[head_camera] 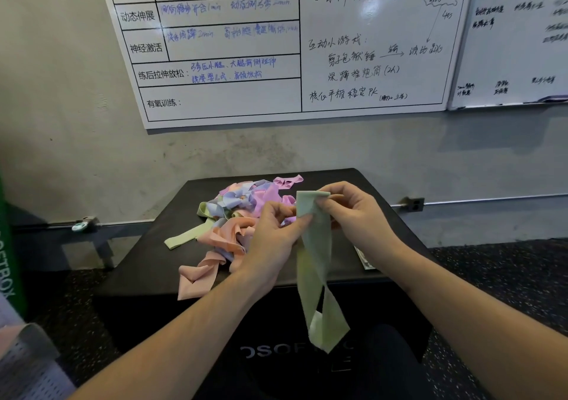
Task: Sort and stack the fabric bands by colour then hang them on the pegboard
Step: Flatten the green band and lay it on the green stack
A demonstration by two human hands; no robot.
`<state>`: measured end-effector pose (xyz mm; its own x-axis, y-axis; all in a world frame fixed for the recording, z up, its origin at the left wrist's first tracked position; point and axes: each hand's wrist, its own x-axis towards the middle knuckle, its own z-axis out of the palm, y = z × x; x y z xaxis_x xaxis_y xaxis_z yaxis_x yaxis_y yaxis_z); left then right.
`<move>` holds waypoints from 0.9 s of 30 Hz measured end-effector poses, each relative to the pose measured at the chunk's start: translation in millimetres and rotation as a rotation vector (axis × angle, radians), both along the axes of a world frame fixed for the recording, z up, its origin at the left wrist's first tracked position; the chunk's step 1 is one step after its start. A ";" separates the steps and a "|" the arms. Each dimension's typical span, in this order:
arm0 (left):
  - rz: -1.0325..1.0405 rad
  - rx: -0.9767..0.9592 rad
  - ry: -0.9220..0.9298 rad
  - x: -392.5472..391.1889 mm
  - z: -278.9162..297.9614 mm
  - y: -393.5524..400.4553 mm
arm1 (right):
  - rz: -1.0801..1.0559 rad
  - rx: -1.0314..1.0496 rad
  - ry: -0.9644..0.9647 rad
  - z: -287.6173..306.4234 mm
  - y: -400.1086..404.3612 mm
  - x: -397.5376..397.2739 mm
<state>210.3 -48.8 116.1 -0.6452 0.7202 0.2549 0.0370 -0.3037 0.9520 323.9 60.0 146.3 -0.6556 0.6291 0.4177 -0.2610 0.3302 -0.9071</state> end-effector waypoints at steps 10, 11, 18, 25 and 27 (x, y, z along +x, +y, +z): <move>-0.126 -0.183 0.116 19.8 -10.9 2.2 | 0.002 -0.042 0.067 3.1 -1.0 0.9; -0.096 -0.167 0.090 18.3 -11.0 3.1 | 0.000 -0.053 0.053 -0.5 -1.4 1.8; 0.172 -0.049 -0.177 6.9 -4.7 14.8 | 0.034 -0.011 -0.014 -45.1 -12.5 18.1; 0.330 -0.039 -0.270 -3.4 -9.0 17.1 | 0.134 0.127 -0.255 -86.5 -16.8 34.1; 0.396 -0.097 -0.203 -9.1 -13.7 16.2 | 0.032 0.117 -0.180 -93.1 -15.8 37.3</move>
